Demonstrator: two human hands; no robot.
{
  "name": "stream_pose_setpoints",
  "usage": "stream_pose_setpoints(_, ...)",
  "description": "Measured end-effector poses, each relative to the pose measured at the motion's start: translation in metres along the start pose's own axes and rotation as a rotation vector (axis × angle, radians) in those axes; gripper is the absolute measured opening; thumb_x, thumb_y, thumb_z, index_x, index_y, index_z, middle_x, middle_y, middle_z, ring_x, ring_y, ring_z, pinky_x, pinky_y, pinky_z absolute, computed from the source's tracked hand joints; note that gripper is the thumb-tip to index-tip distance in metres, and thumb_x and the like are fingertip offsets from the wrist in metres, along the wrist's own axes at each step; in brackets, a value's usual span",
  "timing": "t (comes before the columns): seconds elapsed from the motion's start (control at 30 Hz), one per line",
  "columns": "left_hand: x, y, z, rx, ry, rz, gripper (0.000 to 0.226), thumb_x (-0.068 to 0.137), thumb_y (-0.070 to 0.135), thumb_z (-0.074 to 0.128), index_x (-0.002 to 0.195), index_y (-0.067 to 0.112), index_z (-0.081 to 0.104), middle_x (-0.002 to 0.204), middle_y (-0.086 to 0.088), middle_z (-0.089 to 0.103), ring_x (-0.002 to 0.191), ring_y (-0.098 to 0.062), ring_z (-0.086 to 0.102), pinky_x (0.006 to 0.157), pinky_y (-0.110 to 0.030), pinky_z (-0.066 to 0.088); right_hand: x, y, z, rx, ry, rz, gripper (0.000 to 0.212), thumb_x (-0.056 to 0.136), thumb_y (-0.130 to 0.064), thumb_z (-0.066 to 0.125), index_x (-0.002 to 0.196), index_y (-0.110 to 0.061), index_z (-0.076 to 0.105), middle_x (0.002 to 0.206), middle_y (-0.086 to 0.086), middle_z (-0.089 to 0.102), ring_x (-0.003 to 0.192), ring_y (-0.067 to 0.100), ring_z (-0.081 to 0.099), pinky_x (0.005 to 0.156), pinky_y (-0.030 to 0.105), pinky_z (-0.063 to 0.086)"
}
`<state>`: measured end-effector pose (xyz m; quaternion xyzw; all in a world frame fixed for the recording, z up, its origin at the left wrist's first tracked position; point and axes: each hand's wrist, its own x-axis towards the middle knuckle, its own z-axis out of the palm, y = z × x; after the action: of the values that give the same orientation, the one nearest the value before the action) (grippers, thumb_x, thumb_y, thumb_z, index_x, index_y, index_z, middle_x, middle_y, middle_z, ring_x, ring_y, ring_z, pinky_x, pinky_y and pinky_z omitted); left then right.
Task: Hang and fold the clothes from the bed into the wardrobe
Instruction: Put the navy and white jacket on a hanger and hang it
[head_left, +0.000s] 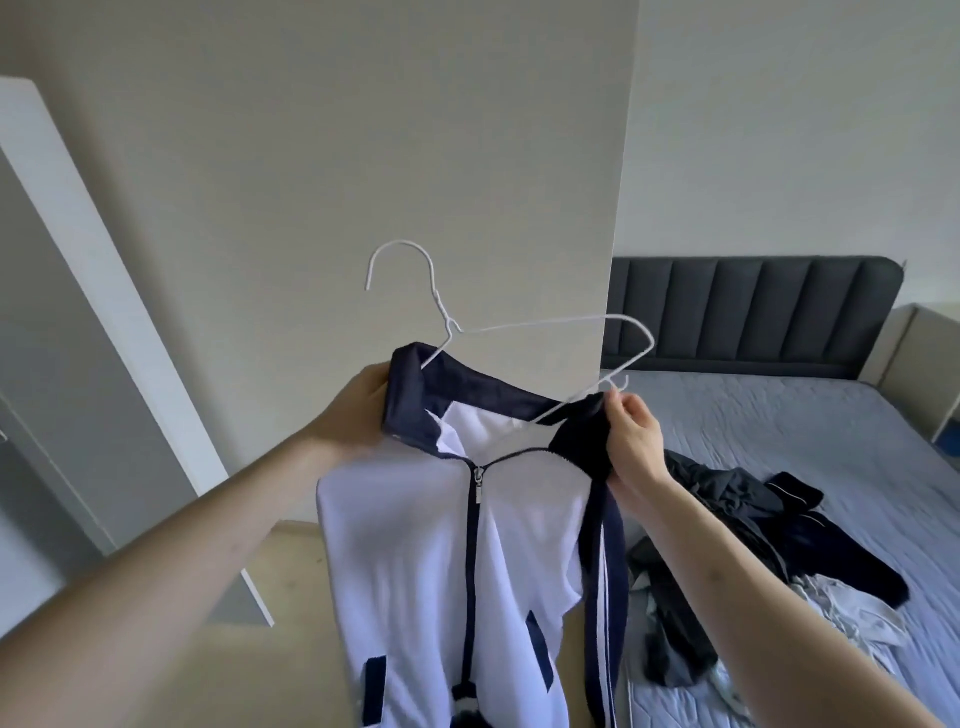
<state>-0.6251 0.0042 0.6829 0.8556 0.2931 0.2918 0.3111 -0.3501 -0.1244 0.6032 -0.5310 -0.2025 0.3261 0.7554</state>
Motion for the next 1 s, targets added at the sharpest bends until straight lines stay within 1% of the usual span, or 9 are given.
stream_pose_setpoints(0.13,0.012,0.006,0.000,-0.024,0.081,0.030,0.014,0.089,0.037,0.065,0.078,0.044,0.069,0.069,0.027,0.068,0.064,0.013,0.057,0.063,-0.011,0.044,0.009,-0.007,-0.019,0.094,0.054,0.040,0.005,0.100,-0.027,0.067,0.101,-0.022,0.065,0.073,-0.002,0.073,0.063,0.011,0.069,0.062,0.032,0.061)
stream_pose_setpoints(0.27,0.022,0.005,-0.005,0.092,0.081,-0.012,0.029,0.090,0.041,0.058,0.077,0.018,0.070,0.072,-0.004,0.072,0.067,-0.010,0.052,0.067,-0.034,0.047,0.015,-0.016,-0.035,0.080,0.072,-0.009,0.014,0.095,-0.013,0.073,0.102,-0.023,0.066,0.089,0.003,0.076,0.079,0.020,0.069,0.084,0.044,0.060)
stream_pose_setpoints(0.47,0.035,0.022,0.005,0.180,0.159,0.050,0.047,0.103,0.032,0.049,0.060,0.013,0.042,0.052,0.009,0.041,0.051,-0.008,0.029,0.054,-0.031,0.028,0.002,-0.020,-0.043,-0.440,0.182,-0.304,0.018,0.092,-0.017,0.073,0.083,-0.025,0.060,0.085,-0.013,0.068,0.086,0.010,0.067,0.078,0.024,0.048)
stream_pose_setpoints(0.57,0.043,0.039,0.012,0.186,0.215,0.132,0.053,0.104,0.044,0.041,0.061,0.015,0.034,0.048,0.010,0.033,0.048,-0.009,0.028,0.047,-0.026,0.022,-0.042,0.014,-0.024,-0.475,0.259,-0.297,0.020,0.091,-0.025,0.076,0.097,-0.029,0.057,0.099,-0.010,0.064,0.096,0.014,0.064,0.081,0.025,0.047)
stream_pose_setpoints(0.63,0.051,0.048,0.016,0.227,0.221,0.164,0.051,0.101,0.044,0.041,0.060,0.015,0.034,0.048,0.009,0.032,0.048,-0.010,0.030,0.048,-0.028,0.023,-0.074,0.047,-0.002,-0.464,0.179,-0.326,0.017,0.088,-0.032,0.077,0.092,-0.034,0.061,0.092,-0.009,0.066,0.088,0.010,0.063,0.080,0.025,0.049)
stream_pose_setpoints(0.7,0.056,0.054,0.019,0.251,0.215,0.179,0.049,0.101,0.040,0.042,0.060,0.014,0.033,0.050,0.007,0.032,0.049,-0.011,0.031,0.049,-0.029,0.024,-0.098,0.072,0.027,-0.405,-0.091,-0.135,0.013,0.087,-0.043,0.074,0.088,-0.031,0.071,0.085,-0.007,0.073,0.079,0.008,0.069,0.070,0.023,0.051)
stream_pose_setpoints(0.8,0.060,0.057,0.021,0.273,0.203,0.179,0.047,0.102,0.033,0.046,0.061,0.014,0.033,0.053,0.007,0.031,0.051,-0.011,0.028,0.050,-0.029,0.025,-0.105,0.090,0.063,-0.218,-0.381,0.246,0.025,0.096,-0.045,0.067,0.101,-0.023,0.079,0.101,-0.007,0.079,0.094,0.012,0.075,0.076,0.029,0.057)
stream_pose_setpoints(0.9,0.059,0.054,0.017,0.283,0.181,0.167,0.046,0.103,0.027,0.049,0.062,0.011,0.037,0.056,0.007,0.033,0.053,-0.010,0.027,0.051,-0.031,0.026,-0.092,0.087,0.083,-0.106,-0.372,0.294,0.026,0.096,-0.047,0.066,0.099,-0.025,0.080,0.106,-0.007,0.079,0.101,0.013,0.074,0.087,0.033,0.059)
stream_pose_setpoints(1.0,0.058,0.051,0.009,0.302,0.147,0.141,0.045,0.104,0.024,0.049,0.063,0.007,0.039,0.060,0.005,0.034,0.058,-0.013,0.030,0.054,-0.034,0.027,-0.081,0.072,0.092,-0.078,-0.351,0.312,0.034,0.091,-0.053,0.072,0.103,-0.022,0.078,0.103,-0.008,0.079,0.092,0.008,0.075,0.077,0.026,0.055)
